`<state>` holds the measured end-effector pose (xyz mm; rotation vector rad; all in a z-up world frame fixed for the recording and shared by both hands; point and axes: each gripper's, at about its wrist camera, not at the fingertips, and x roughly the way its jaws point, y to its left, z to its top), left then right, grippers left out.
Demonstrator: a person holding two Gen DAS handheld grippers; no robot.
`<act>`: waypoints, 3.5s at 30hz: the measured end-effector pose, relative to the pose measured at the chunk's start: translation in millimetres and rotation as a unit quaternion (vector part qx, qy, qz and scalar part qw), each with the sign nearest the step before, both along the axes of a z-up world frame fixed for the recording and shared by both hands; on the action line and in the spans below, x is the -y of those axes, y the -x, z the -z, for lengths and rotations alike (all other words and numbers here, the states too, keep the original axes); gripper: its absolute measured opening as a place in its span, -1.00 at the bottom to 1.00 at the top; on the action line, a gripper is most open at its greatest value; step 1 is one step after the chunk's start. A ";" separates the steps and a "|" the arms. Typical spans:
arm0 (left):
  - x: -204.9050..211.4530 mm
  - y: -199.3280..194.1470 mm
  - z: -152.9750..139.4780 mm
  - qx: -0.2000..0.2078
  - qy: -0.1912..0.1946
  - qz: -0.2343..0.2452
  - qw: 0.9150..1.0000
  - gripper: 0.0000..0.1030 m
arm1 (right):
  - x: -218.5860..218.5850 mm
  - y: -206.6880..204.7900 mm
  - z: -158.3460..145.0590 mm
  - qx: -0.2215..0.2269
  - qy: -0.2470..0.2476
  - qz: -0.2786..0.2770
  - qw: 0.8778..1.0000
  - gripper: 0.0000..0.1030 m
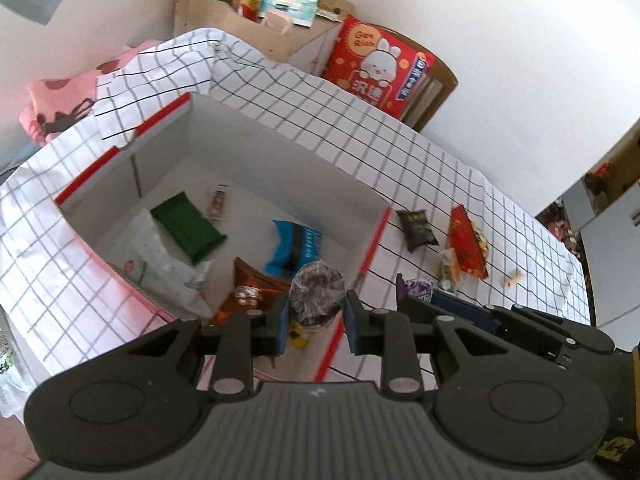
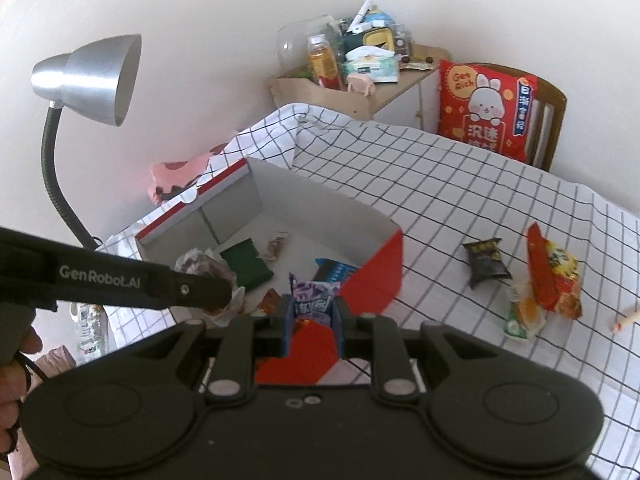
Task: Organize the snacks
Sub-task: 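Carry both candies into the red box and open both grippers, then move both tools back toward the remaining snacks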
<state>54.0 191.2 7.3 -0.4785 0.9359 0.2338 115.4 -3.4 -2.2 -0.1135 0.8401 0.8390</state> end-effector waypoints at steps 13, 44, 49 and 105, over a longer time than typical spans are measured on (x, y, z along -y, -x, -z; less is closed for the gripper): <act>-53.9 -4.6 16.1 -0.012 -0.010 -0.037 0.999 -0.49 | -60.6 -11.5 21.2 -0.008 0.032 -0.019 0.999 -0.64; -88.1 -36.3 68.4 -0.048 -0.024 -0.062 0.997 0.28 | -94.0 -36.9 72.7 -0.042 0.082 -0.022 0.996 -0.30; -83.2 -31.2 65.2 -0.045 -0.026 -0.062 0.997 0.38 | -86.8 -32.1 64.9 -0.044 0.068 -0.023 0.996 0.04; 187.8 -133.7 37.3 0.041 -0.029 0.125 0.991 0.95 | 234.2 -71.5 50.3 -0.019 0.024 0.251 0.968 0.87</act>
